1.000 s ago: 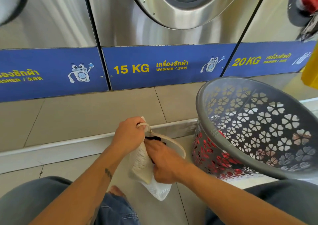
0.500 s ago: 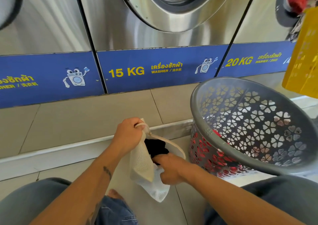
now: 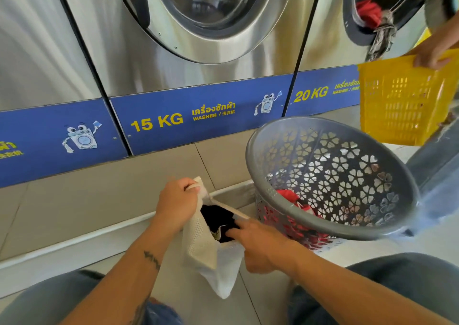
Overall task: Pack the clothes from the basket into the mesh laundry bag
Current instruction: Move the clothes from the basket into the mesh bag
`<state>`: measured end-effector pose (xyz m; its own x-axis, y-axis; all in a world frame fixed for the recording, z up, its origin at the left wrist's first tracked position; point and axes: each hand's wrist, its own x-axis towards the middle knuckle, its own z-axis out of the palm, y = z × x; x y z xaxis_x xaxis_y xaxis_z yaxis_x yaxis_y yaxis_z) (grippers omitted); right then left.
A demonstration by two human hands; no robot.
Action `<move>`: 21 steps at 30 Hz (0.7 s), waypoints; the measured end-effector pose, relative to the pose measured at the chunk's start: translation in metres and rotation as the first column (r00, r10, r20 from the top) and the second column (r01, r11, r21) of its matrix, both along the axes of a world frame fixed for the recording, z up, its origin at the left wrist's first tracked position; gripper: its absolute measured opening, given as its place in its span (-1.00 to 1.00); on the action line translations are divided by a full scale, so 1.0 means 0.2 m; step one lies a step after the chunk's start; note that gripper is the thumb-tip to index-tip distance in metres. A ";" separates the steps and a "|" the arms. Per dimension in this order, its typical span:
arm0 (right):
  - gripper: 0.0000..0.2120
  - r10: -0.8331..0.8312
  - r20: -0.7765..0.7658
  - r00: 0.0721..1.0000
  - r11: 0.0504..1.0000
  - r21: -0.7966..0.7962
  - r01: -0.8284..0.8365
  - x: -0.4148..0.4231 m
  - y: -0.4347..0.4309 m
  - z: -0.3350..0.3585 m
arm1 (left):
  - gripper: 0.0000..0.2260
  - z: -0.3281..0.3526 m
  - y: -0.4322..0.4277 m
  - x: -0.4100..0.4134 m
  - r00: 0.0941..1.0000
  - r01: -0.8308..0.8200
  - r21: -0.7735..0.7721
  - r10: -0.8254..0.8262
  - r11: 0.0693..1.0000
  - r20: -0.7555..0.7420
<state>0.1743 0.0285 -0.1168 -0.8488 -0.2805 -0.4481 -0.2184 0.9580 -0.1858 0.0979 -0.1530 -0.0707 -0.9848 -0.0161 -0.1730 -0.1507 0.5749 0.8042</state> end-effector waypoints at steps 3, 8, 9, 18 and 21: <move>-0.40 -0.014 -0.016 1.000 0.985 -0.175 0.011 0.03 0.03 0.16 | -0.84 -0.03 0.05 0.00 0.998 0.008 0.004 -0.008 1.000 0.067; -0.55 -0.199 -0.131 0.971 0.808 -0.582 0.087 0.00 0.18 0.59 | -0.84 -0.01 0.17 -0.02 0.998 -0.015 0.045 0.013 0.999 0.057; -0.57 -0.273 -0.182 0.945 0.766 -0.635 0.099 -0.03 0.25 0.63 | -0.85 -0.01 0.20 -0.02 0.998 -0.013 0.057 0.009 0.998 0.064; -0.26 -0.266 0.023 0.964 0.962 -0.058 0.267 -0.50 0.74 0.25 | -0.85 -0.01 0.32 -0.13 0.994 -0.095 0.120 0.087 0.988 0.070; -0.22 -0.176 0.099 0.979 0.963 0.223 0.151 -0.59 0.78 -0.04 | -0.87 -0.03 0.35 -0.18 1.000 -0.025 0.030 0.025 0.999 -0.004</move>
